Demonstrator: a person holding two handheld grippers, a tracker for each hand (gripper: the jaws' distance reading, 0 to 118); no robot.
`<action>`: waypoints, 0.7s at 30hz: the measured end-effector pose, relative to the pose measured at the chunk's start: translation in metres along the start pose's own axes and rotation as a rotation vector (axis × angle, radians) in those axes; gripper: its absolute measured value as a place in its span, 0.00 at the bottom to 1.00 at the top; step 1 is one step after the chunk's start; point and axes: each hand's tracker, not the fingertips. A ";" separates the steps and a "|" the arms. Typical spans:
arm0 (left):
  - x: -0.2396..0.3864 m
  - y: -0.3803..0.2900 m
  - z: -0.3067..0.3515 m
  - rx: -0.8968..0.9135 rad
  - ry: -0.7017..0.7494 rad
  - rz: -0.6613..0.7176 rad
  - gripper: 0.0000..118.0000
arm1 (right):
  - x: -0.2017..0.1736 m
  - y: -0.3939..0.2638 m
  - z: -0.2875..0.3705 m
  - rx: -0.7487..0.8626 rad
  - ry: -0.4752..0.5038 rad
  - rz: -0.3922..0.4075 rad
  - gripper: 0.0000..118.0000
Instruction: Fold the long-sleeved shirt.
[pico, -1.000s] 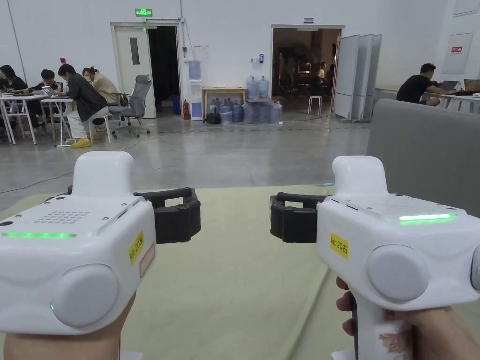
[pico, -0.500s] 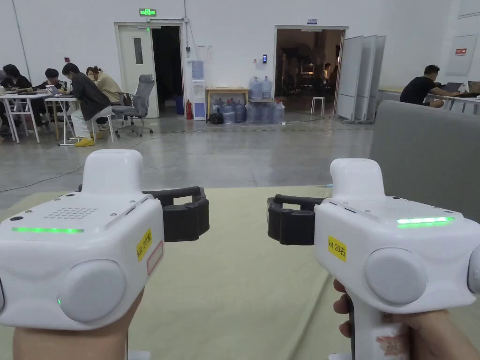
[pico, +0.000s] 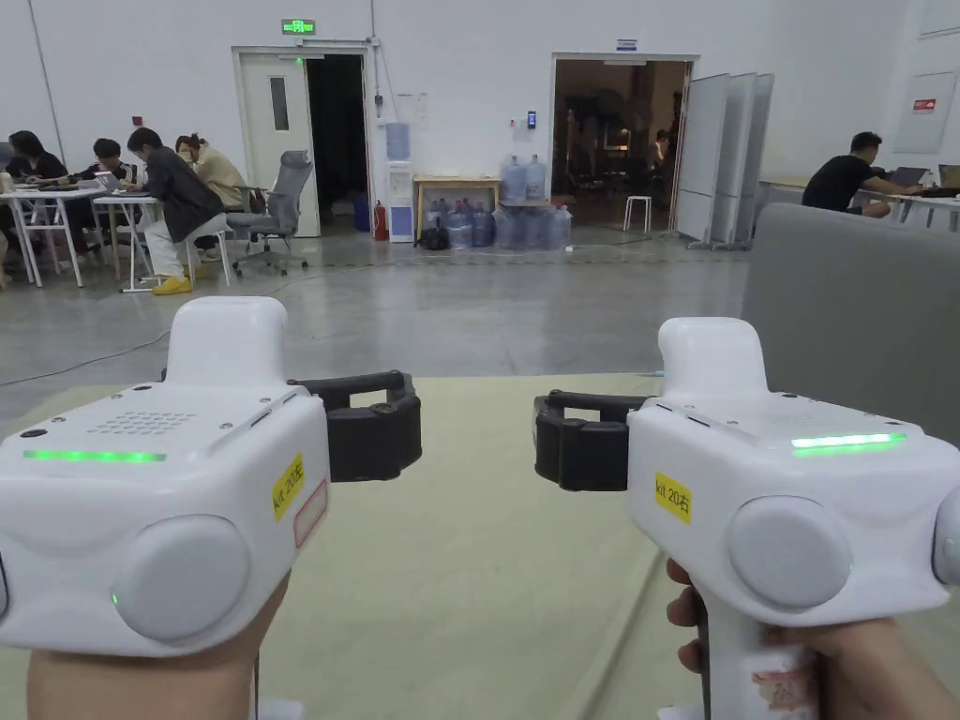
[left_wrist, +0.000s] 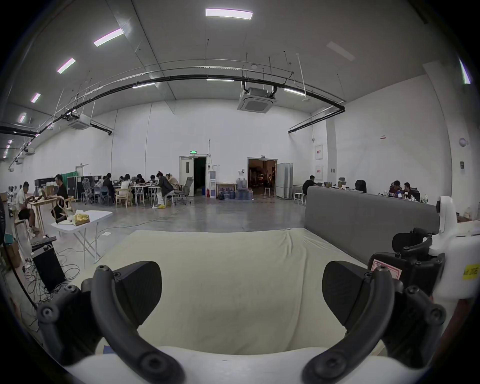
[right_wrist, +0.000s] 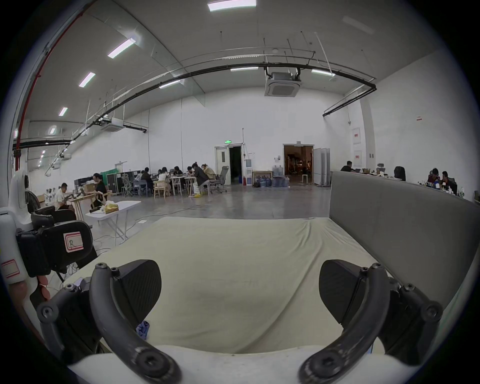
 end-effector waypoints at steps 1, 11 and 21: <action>0.001 0.001 0.001 -0.001 -0.001 0.000 1.00 | 0.000 0.000 0.000 0.000 0.002 0.001 1.00; 0.001 0.001 0.001 -0.005 -0.009 0.001 1.00 | -0.002 0.001 0.002 0.005 0.009 0.002 1.00; -0.002 0.000 0.001 -0.019 -0.027 0.016 1.00 | -0.004 0.000 0.001 0.003 0.002 0.001 1.00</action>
